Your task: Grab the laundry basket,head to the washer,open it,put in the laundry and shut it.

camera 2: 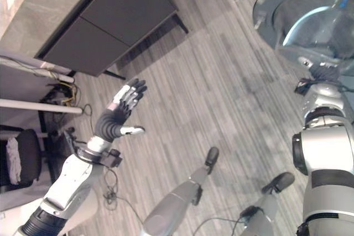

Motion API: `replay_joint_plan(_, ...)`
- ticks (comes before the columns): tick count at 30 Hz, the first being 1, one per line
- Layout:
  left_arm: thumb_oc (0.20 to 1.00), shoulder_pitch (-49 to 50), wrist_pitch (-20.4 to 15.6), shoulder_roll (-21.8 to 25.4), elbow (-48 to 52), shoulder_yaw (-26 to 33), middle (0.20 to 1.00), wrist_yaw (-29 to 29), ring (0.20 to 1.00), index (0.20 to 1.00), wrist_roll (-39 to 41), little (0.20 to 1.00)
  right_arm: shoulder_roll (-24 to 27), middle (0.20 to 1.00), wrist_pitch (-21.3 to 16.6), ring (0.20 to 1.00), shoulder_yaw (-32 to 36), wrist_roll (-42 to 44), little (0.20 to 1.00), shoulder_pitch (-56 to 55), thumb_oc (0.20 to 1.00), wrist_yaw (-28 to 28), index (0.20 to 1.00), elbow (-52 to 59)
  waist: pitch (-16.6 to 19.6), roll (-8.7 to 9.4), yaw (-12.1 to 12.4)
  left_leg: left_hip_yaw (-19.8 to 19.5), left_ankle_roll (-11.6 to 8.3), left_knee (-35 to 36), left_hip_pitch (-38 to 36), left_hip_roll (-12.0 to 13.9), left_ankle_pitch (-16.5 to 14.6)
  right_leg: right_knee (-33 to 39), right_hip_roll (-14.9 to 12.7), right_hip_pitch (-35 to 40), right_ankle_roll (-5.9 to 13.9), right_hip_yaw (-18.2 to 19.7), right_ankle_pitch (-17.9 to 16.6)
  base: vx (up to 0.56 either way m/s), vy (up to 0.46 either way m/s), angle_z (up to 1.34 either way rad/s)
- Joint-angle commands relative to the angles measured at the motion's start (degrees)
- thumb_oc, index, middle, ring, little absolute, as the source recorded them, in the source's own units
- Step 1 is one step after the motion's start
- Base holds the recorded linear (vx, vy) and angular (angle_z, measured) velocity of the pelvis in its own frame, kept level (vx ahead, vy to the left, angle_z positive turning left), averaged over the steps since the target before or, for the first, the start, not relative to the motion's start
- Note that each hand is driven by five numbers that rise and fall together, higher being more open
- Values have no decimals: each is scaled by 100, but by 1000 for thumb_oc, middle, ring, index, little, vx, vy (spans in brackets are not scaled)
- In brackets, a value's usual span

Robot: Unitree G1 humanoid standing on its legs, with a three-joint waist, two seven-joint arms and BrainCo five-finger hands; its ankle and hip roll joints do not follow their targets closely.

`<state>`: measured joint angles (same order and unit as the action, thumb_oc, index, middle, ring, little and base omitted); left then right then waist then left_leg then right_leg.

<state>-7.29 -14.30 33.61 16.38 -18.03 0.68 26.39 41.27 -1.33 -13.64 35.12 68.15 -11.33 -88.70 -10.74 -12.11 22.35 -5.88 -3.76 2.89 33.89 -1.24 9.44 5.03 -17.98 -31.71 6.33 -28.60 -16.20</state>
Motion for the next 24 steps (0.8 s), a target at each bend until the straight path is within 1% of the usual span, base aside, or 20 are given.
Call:
replay_joint_plan(1,1000,17,-39,80,510,-556,1000,247,1000,1000,288,1000,127,1000,-343,1000,-323,-55,1000,19,1000,-24,1000,588,-42,123,77,211,-327,211,-327,76,-333,-3,-219,502,516,404,968,37,-23,6)
replay_joint_plan(3,1000,-43,-13,103,500,-627,1000,274,1000,1000,306,1000,101,1000,-336,1000,-274,-46,1000,-37,1000,-34,1000,602,-51,130,66,208,-319,211,-400,76,-358,-3,-222,569,517,395,977,18,-8,0)
replay_joint_plan(6,1000,-196,41,171,599,-802,1000,279,1000,1000,228,1000,5,1000,-339,1000,-239,-73,1000,-21,1000,-73,1000,648,-87,198,16,267,-294,200,-545,107,-419,-3,-230,655,522,421,983,5,4,-1)
replay_joint_plan(13,1000,-177,34,178,550,-793,1000,237,1000,1000,250,1000,38,1000,-355,1000,-319,-42,1000,172,1000,-98,1000,651,-208,239,-7,360,-274,113,-516,140,-430,-3,-224,607,498,519,957,3,-1,-4)
replay_joint_plan(19,1000,-134,68,212,494,-760,1000,261,1000,1000,210,1000,-144,1000,-328,1000,-279,-68,1000,71,1000,-112,1000,559,-219,265,-97,387,-261,88,-589,163,-470,-3,-197,717,484,509,982,7,-2,-2)
replay_joint_plan(21,1000,-164,101,214,446,-776,1000,248,1000,1000,138,1000,-323,1000,-333,1000,-166,-83,1000,-122,1000,-185,1000,578,-205,305,-149,393,-242,54,-673,175,-522,-3,-183,834,471,492,1007,27,5,0)
replay_joint_plan(22,1000,-164,138,177,326,-788,1000,217,1000,1000,86,1000,-560,1000,-366,1000,-31,-112,1000,-434,1000,-251,1000,682,-181,364,-207,393,-220,-4,-770,184,-605,-3,-169,955,458,484,1030,44,14,-1)
replay_joint_plan(23,1000,-152,131,190,312,-800,1000,217,1000,1000,82,1000,-581,1000,-364,1000,-3,-123,1000,-490,1000,-275,1000,724,-178,373,-212,389,-219,-12,-788,183,-617,-3,-170,981,460,477,1037,67,27,-3)
replay_joint_plan(24,1000,-139,143,145,162,-749,1000,181,1000,1000,41,1000,-798,1000,-422,1000,116,-146,1000,-844,1000,-298,1000,907,-160,424,-282,400,-191,-99,-870,204,-711,-3,-161,1100,448,477,1049,58,32,-4)
